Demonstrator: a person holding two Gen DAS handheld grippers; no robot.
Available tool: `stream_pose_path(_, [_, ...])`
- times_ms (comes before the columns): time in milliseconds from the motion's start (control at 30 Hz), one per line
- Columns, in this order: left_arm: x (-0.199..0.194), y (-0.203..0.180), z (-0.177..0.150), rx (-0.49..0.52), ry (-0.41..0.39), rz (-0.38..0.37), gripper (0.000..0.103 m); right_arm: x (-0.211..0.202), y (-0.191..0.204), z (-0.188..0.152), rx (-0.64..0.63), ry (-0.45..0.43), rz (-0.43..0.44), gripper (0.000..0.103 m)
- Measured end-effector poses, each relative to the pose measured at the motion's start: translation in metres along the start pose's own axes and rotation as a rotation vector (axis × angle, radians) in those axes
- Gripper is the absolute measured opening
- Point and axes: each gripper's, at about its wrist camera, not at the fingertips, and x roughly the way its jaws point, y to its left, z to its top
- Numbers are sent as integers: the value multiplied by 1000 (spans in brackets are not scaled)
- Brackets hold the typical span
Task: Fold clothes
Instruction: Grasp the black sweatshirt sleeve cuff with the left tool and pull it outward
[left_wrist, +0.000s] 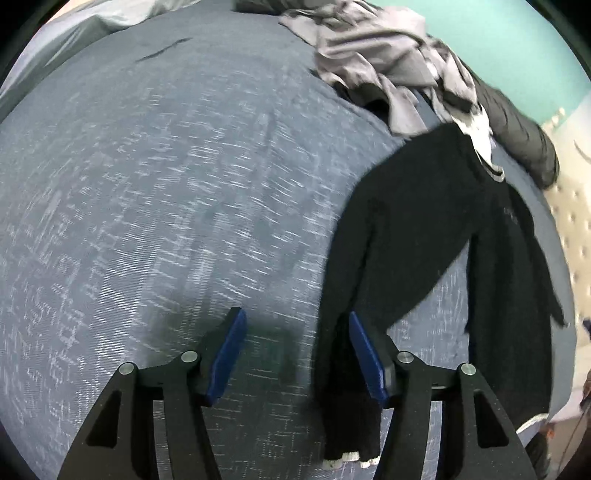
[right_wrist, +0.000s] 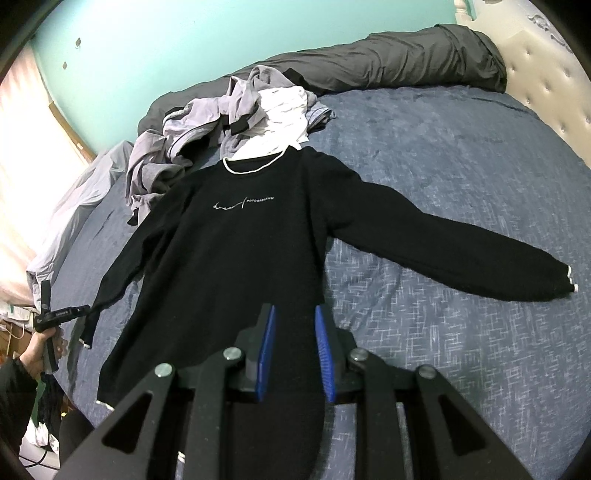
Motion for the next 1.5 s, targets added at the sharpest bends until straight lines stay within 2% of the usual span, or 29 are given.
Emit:
stream_pose_path(233, [1, 5, -3, 4, 8, 21, 62, -4, 3, 0, -3, -5, -3, 22])
stream_pose_path(500, [6, -21, -11, 91, 28, 17, 61, -3, 7, -2, -8, -2, 0, 22])
stream_pose_path(567, [9, -27, -14, 111, 40, 15, 49, -3, 9, -2, -11, 2, 1, 22])
stream_pose_path(600, [10, -31, -15, 121, 46, 16, 37, -2, 10, -3, -15, 4, 3, 22])
stream_pose_path(633, [11, -34, -17, 132, 53, 16, 30, -2, 11, -3, -18, 6, 3, 22])
stream_pose_path(667, [13, -37, -18, 143, 59, 17, 16, -3, 11, -3, -20, 6, 3, 22])
stream_pose_path(733, [14, -42, -20, 166, 67, 20, 5, -3, 12, -3, -22, 7, 2, 22])
stream_pose_path(933, [-18, -42, -7, 227, 5, 64, 4, -8, 11, -2, -24, -1, 2, 22])
stream_pose_path(1100, [-49, -17, 18, 226, -28, 131, 4, -10, 6, -2, -10, -4, 0, 22])
stream_pose_path(1167, [-55, -9, 28, 232, -33, 176, 4, -10, 4, -1, 5, -5, 9, 22])
stream_pose_path(1500, [-62, 19, 80, 198, -72, 272, 4, -4, 0, 0, 2, 16, -12, 22])
